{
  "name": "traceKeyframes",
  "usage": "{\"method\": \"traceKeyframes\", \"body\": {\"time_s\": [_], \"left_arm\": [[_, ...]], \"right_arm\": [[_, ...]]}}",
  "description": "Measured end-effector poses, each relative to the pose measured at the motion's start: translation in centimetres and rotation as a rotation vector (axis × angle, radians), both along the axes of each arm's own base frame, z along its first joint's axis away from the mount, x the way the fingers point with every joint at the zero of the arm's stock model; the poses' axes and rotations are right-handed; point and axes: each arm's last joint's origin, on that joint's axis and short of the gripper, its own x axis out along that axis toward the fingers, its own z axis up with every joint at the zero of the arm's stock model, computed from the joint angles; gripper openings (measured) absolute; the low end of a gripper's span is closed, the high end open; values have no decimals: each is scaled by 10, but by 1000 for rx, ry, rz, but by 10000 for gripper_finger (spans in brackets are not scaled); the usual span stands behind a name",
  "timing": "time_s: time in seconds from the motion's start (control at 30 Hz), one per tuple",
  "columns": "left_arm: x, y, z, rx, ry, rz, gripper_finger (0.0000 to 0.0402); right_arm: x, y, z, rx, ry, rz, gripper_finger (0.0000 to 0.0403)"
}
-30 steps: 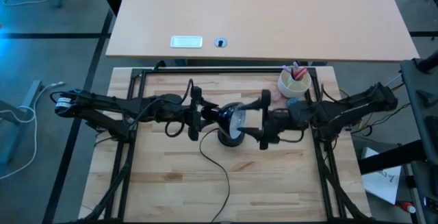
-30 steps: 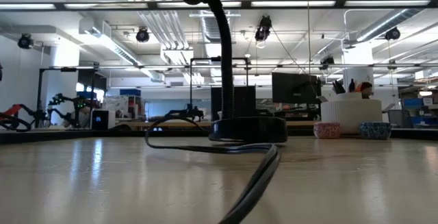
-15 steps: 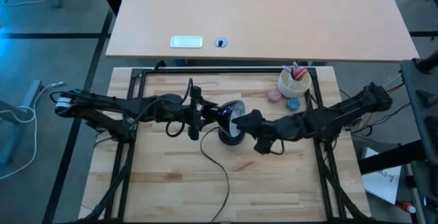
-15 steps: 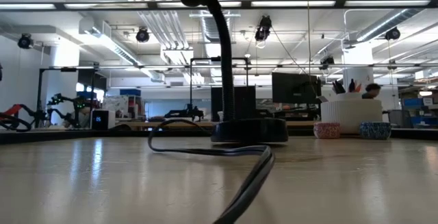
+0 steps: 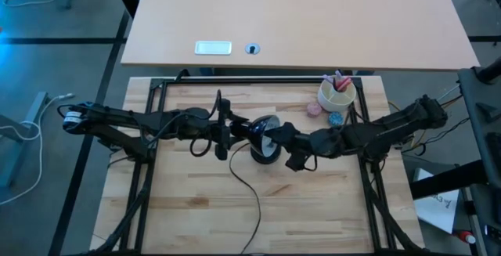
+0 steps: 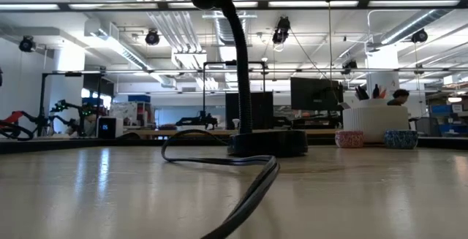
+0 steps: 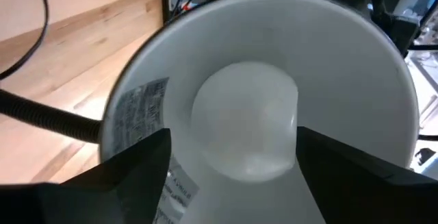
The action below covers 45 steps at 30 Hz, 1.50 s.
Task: Screw lightbulb
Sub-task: Insert the lightbulb into the lamp
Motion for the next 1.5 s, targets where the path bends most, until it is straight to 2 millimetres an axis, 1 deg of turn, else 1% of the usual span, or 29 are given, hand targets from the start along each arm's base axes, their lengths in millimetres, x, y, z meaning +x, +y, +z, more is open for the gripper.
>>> {"method": "traceKeyframes", "body": {"time_s": [0.2, 0.33, 0.53, 0.63, 0.77, 0.97, 1.07, 1.3, 1.5], "left_arm": [[0, 0, 0, 3, 0, 0, 253], [0, 0, 0, 11, 2, -3, 253], [0, 0, -1, 34, 13, -5, 253], [0, -1, -1, 62, 19, -15, 253], [0, -1, -1, 76, 16, -20, 253], [1, -2, 2, 75, -14, -22, 253], [2, -3, 3, 75, -23, -25, 253], [0, -9, 9, 69, -70, -43, 253], [-4, -8, 14, 55, -102, -18, 253]], "right_arm": [[4, 1, 3, 19, -28, 15, 266], [11, 2, 0, 36, -26, 7, 241], [20, 3, 0, 133, -46, -28, 205], [22, 2, 2, 188, -65, -44, 198], [22, 1, 2, 260, -89, -64, 202], [22, 1, 2, 437, -142, -109, 205], [22, 0, 2, 562, -183, -139, 205], [22, 0, 3, 901, -289, -219, 206], [23, -1, 4, 1242, -413, -301, 206]]}}
